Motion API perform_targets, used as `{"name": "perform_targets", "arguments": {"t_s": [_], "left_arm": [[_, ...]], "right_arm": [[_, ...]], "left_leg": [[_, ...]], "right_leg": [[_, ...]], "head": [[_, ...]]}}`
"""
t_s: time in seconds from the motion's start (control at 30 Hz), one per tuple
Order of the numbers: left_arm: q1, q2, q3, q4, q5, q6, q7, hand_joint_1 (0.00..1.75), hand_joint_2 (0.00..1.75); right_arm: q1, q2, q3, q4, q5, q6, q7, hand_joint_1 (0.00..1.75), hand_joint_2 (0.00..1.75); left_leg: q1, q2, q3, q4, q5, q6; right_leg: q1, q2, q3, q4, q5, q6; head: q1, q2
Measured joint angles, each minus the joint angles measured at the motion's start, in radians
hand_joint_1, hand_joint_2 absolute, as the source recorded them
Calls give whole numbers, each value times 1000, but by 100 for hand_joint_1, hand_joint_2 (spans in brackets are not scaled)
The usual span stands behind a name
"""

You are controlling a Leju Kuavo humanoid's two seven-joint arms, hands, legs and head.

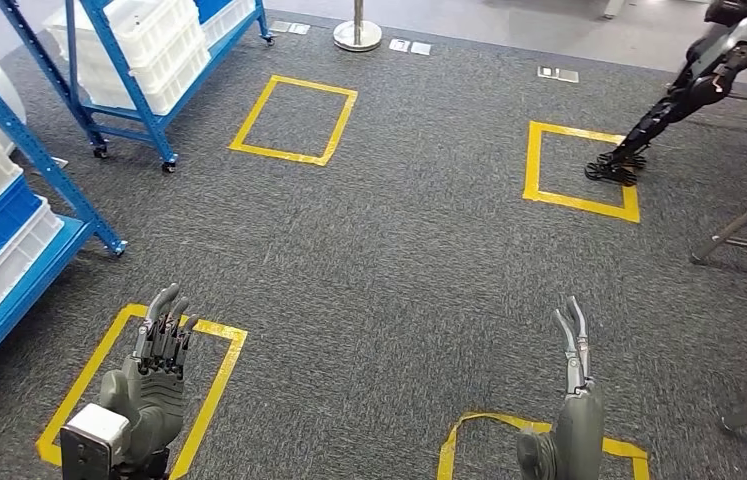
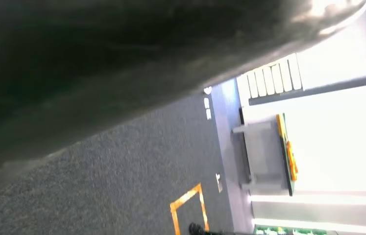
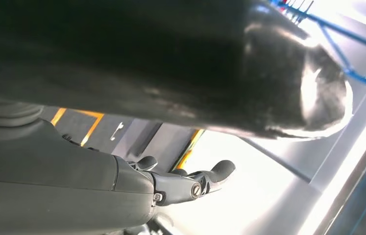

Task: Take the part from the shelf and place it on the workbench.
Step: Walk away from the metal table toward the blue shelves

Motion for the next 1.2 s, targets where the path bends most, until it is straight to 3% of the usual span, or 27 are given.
{"name": "perform_targets", "arguments": {"t_s": [0.07, 0.1, 0.13, 0.2, 0.23, 0.33, 0.37, 0.5, 0.53, 0.63, 0.67, 0.7, 0.77, 0.83, 0.9, 0.93, 0.97, 1.0, 1.07, 1.13, 1.2], "left_arm": [[0, 0, 0, 0, 0, 0, 0, 0, 0], [-1, 0, 0, 0, 0, 0, 0, 0, 0], [0, 0, 0, 0, 0, 0, 0, 0, 0], [1, 0, 0, 0, 0, 0, 0, 0, 0], [2, 0, 0, 0, 0, 0, 0, 0, 0], [0, 0, 0, 0, 0, 0, 0, 0, 0], [0, 0, 0, 0, 0, 0, 0, 0, 0], [0, 0, 0, 0, 0, 0, 0, 0, 0], [0, 0, 0, 1, 0, 0, 0, 0, 0], [-3, 1, 0, 7, 5, 1, 0, 0, 0], [-5, 1, 0, 8, 9, 0, -1, 0, 0], [-6, 1, 0, 8, 13, 0, -2, 0, 0], [-7, 1, -1, 8, 17, 0, -3, 0, 0], [-11, 1, -3, 8, 18, 0, -4, 0, 0], [-13, 0, -4, 9, 18, 0, -4, 0, 0], [-13, 0, -4, 10, 18, 0, -4, 0, 0], [-13, 0, -4, 12, 18, 0, -4, 0, 0], [-13, 0, -5, 13, 18, 0, -4, 0, 0], [-14, 0, -7, 15, 19, 0, -4, 0, 0], [-14, 1, -10, 16, 19, 0, -6, 0, 0], [-13, 1, -11, 16, 19, 1, -8, 0, 0]], "right_arm": [[-1, 0, 0, 0, 0, 0, 0, 0, 0], [-1, 1, 0, 0, 0, 0, -1, 0, 0], [0, 1, 0, 0, 0, 0, -1, 0, 0], [-1, 1, -1, -1, 0, 0, -2, 0, 0], [-1, 1, -1, -1, 0, 0, -2, 0, 0], [0, 3, -1, -1, 0, 0, -2, 0, 0], [0, 3, -1, -1, 0, 0, -2, 0, 0], [0, 3, -1, -1, 0, 0, -2, 0, 0], [1, 3, -1, -1, 0, 0, -2, 0, 0], [5, 5, -3, 1, -1, 0, -4, 0, 0], [5, 6, -3, 2, -1, 0, -4, 0, 0], [4, 6, -4, 1, -1, 0, -6, 0, 0], [3, 7, -4, 1, -2, 0, -7, 0, 0], [4, 7, -5, 2, -2, 0, -8, 0, 0], [6, 7, -7, 2, -2, 0, -9, 0, 0], [6, 7, -8, 2, -2, 0, -9, 0, 0], [6, 7, -8, 3, -2, 0, -9, 0, 0], [6, 7, -8, 3, -2, 0, -9, 0, 0], [6, 7, -8, 3, -4, 0, -9, 0, 0], [5, 7, -8, 4, -6, 0, -9, 0, 0], [4, 7, -8, 4, -8, 0, -10, 0, 0]], "left_leg": [[-2, -26, -2, 1, 4, -7], [-3, -35, -4, 1, 7, -12], [-4, -43, -7, 0, 10, -18], [-1, -54, -12, -2, 15, -29], [-2, -38, -18, 7, 7, -33], [-7, 44, -54, 87, -54, -40], [-7, 54, -61, 103, -65, -41], [-6, 55, -63, 108, -67, -41], [-5, 61, -82, 153, -88, -43], [0, 124, -31, 99, -58, -45], [-3, 137, 6, 29, -28, -39], [-5, 138, 14, 6, -23, -29], [-2, 113, 11, 1, -16, -15], [1, 87, 7, -1, -10, -6], [2, 59, 2, -1, -7, -1], [2, 44, 1, -1, -6, 0], [2, 29, 1, -1, -4, -1], [3, 14, 1, 0, -3, -3], [3, -14, 0, 1, 0, -11], [0, -34, -4, 1, 4, -22], [1, -47, -9, -3, 10, -34]], "right_leg": [[-1, 35, 62, -135, 49, 3], [0, 46, 75, -166, 60, -2], [2, 47, 79, -174, 62, -9], [1, 25, 83, -178, 70, -22], [-2, 14, 85, -181, 75, -30], [-5, -14, 87, -188, 80, -46], [-4, -17, 87, -188, 80, -48], [-4, -18, 87, -188, 80, -48], [-3, -27, 87, -188, 80, -48], [8, -108, 92, -183, 70, -38], [11, -134, 94, -181, 67, -32], [14, -144, 94, -179, 63, -24], [8, -108, 80, -150, 42, -19], [4, -44, 27, -37, -11, -25], [2, -21, -42, 101, -59, -28], [2, -19, -58, 129, -62, -24], [0, -17, -53, 112, -47, -16], [-2, -12, -28, 57, -20, -6], [-10, 23, 40, -90, 35, 9], [-13, 43, 72, -160, 58, 3], [-9, 25, 75, -163, 64, -15]], "head": [[0, 0], [-1, 0], [-2, 0], [-2, 0], [-3, 0], [-11, 0], [-13, 0], [-13, 0], [-12, 0], [-8, 0], [-8, 0], [-7, 0], [-6, 0], [-3, 0], [-1, 0], [-1, 0], [-1, 0], [-1, 0], [0, 0], [0, 0], [-1, 0]]}}
